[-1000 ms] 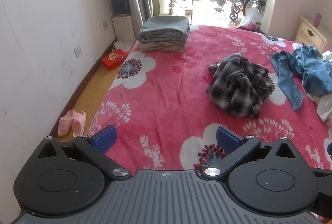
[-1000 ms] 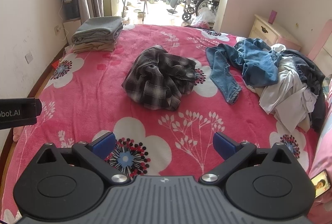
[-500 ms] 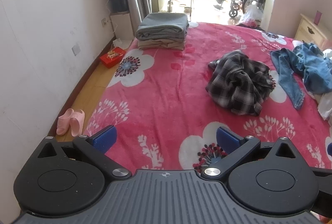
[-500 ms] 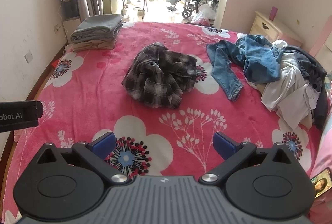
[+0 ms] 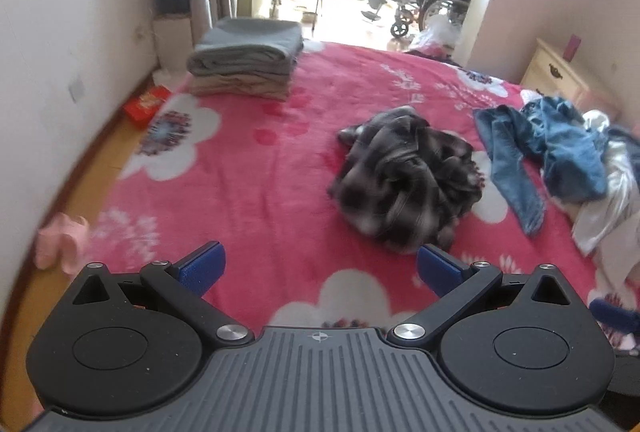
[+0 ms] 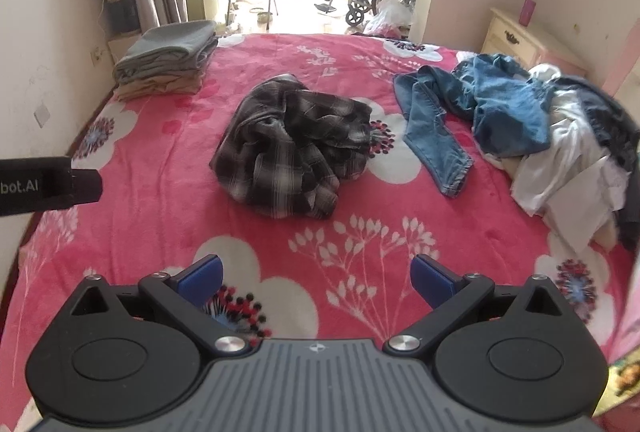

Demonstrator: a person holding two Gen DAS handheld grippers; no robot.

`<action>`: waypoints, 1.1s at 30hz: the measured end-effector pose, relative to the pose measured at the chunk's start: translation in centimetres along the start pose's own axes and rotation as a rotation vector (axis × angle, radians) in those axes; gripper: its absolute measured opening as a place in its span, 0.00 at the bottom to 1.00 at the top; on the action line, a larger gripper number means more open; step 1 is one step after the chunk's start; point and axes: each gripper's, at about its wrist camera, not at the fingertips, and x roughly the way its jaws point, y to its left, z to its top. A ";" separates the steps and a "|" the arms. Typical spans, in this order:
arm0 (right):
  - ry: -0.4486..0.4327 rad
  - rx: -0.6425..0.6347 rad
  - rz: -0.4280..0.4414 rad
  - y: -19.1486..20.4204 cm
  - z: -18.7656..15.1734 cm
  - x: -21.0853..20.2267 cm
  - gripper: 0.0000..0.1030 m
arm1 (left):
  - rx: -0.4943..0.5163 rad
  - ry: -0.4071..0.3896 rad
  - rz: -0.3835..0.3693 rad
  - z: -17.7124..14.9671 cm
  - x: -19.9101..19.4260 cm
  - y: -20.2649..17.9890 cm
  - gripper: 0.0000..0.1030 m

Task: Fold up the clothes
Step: 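Move both grippers to the plaid shirt and close on its fabric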

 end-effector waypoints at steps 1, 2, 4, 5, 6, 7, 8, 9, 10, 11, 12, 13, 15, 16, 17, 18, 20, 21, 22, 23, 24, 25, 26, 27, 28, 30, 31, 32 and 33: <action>0.003 0.020 0.008 -0.7 0.4 0.9 0.99 | -0.019 0.010 -0.005 0.4 1.0 -0.1 1.00; 0.003 0.044 0.012 -1.4 0.8 1.8 0.99 | -0.037 0.020 -0.010 0.8 2.1 -0.2 1.00; 0.005 0.088 0.020 -2.9 1.7 3.7 0.99 | -0.070 0.036 -0.028 1.9 4.3 -0.4 1.00; 0.006 0.105 0.022 -3.5 2.1 4.6 0.99 | -0.080 0.040 -0.035 2.4 5.4 -0.6 1.00; 0.007 0.124 0.024 -4.3 2.6 5.7 0.99 | -0.074 0.040 -0.034 2.9 6.4 -0.9 1.00; 0.008 0.143 0.027 -5.1 3.2 6.9 0.99 | -0.055 0.036 -0.030 3.5 7.5 -1.3 1.00; 0.008 0.161 0.028 -5.8 3.7 8.0 0.99 | -0.028 0.030 -0.026 4.1 8.5 -1.8 1.00; 0.009 0.178 0.028 -6.5 4.2 9.0 0.98 | 0.000 0.023 -0.023 4.7 9.6 -2.4 1.00; 0.012 0.199 0.033 -7.2 4.9 10.4 0.98 | 0.030 0.010 -0.019 5.3 10.6 -3.1 1.00; 0.015 0.222 0.045 -7.9 5.6 11.7 0.98 | 0.057 -0.008 -0.015 5.8 11.5 -3.6 0.98; 0.017 0.246 0.058 -8.4 6.4 13.0 0.97 | 0.085 -0.027 -0.010 6.3 12.3 -4.2 0.96; 0.020 0.270 0.072 -9.0 7.1 14.3 0.95 | 0.114 -0.046 -0.005 6.7 13.1 -4.8 0.95; 0.025 0.317 0.099 -10.1 8.6 16.8 0.95 | 0.170 -0.064 -0.010 7.7 14.8 -5.9 0.87; 0.024 0.341 0.117 -10.6 9.4 17.9 0.93 | 0.193 -0.068 -0.014 8.3 15.7 -6.4 0.83; 0.017 0.371 0.135 -11.0 10.4 19.2 0.92 | 0.206 -0.065 -0.020 8.8 16.5 -6.8 0.76; 0.005 0.393 0.152 -11.4 11.4 20.5 0.92 | 0.219 -0.063 -0.026 9.4 17.4 -7.2 0.75; 0.001 0.434 0.180 -11.9 13.2 23.2 0.92 | 0.244 -0.056 -0.038 10.6 19.2 -7.9 0.75; 0.000 0.455 0.193 -12.1 14.1 24.6 0.92 | 0.255 -0.046 -0.044 11.3 20.3 -8.2 0.75; 0.005 0.475 0.196 -12.3 15.0 26.1 0.91 | 0.269 -0.028 -0.056 11.8 21.4 -8.5 0.75; 0.013 0.496 0.195 -12.5 15.8 27.7 0.91 | 0.280 -0.009 -0.059 12.2 22.4 -8.8 0.75; 0.021 0.520 0.188 -12.7 16.6 29.3 0.89 | 0.290 0.012 -0.063 12.5 23.5 -9.1 0.75; 0.032 0.547 0.195 -12.9 17.1 30.8 0.88 | 0.291 0.039 -0.066 12.7 24.8 -9.3 0.72; 0.043 0.574 0.208 -13.1 17.5 32.3 0.87 | 0.286 0.061 -0.059 12.6 25.6 -9.4 0.61; 0.073 0.604 0.222 -13.4 17.8 33.8 0.83 | 0.279 0.085 -0.051 12.5 26.6 -9.4 0.53; 0.105 0.625 0.244 -13.4 17.6 34.6 0.74 | 0.263 0.121 -0.042 12.3 27.5 -9.3 0.50; 0.167 0.658 0.293 -13.5 17.0 35.7 0.54 | 0.228 0.151 -0.033 11.9 28.1 -9.0 0.33; 0.198 0.674 0.318 -13.5 16.8 36.2 0.45 | 0.216 0.161 -0.039 11.6 28.0 -8.8 0.29; 0.229 0.690 0.343 -13.5 16.5 36.8 0.39 | 0.211 0.165 -0.043 11.1 27.6 -8.5 0.24; 0.229 0.681 0.371 -13.3 16.0 36.1 0.27 | 0.207 0.171 -0.048 10.7 27.2 -8.3 0.18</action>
